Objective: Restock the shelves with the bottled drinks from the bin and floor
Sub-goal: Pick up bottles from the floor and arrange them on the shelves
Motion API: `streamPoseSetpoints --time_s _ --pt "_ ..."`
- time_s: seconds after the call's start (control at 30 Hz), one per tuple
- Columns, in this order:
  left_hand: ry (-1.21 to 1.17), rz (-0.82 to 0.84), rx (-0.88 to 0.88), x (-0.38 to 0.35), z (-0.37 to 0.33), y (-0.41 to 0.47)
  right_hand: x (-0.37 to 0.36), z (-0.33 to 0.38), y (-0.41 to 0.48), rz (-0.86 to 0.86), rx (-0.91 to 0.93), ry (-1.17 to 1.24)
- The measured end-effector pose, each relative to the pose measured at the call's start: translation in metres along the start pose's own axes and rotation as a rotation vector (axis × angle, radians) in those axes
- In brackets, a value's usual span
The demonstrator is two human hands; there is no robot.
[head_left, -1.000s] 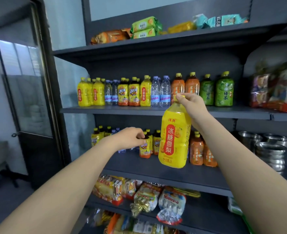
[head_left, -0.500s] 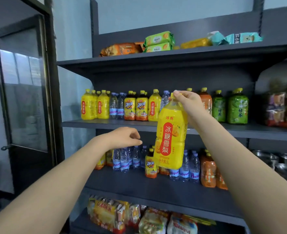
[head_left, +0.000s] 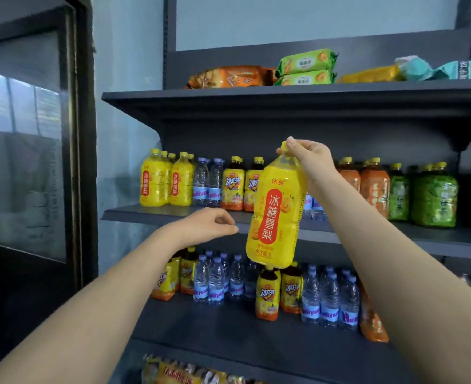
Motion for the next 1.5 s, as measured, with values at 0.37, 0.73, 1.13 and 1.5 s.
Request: streamPoseSetpoints --time_s 0.37,0.73,1.13,1.5 --pt "0.018 -0.135 0.063 0.063 0.063 0.057 -0.097 -0.033 0.086 0.132 0.082 0.083" --pt "0.232 -0.177 0.145 0.106 0.106 0.112 -0.172 -0.072 0.154 0.217 0.107 0.143" --pt "0.307 -0.143 0.067 0.168 0.167 0.149 -0.244 -0.077 0.195 0.204 0.129 0.163" --pt "0.332 0.006 -0.081 0.235 0.257 0.222 -0.339 -0.107 0.247 0.091 0.045 0.058"
Point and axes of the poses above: each hand's wrist, its own y-axis towards the middle knuckle, its own x-axis out of the back of the hand, z = x × y, the point moved 3 cm from there along y, towards the middle knuckle, and after that the axes turned 12 degrees about -y, right-handed, at the moved point
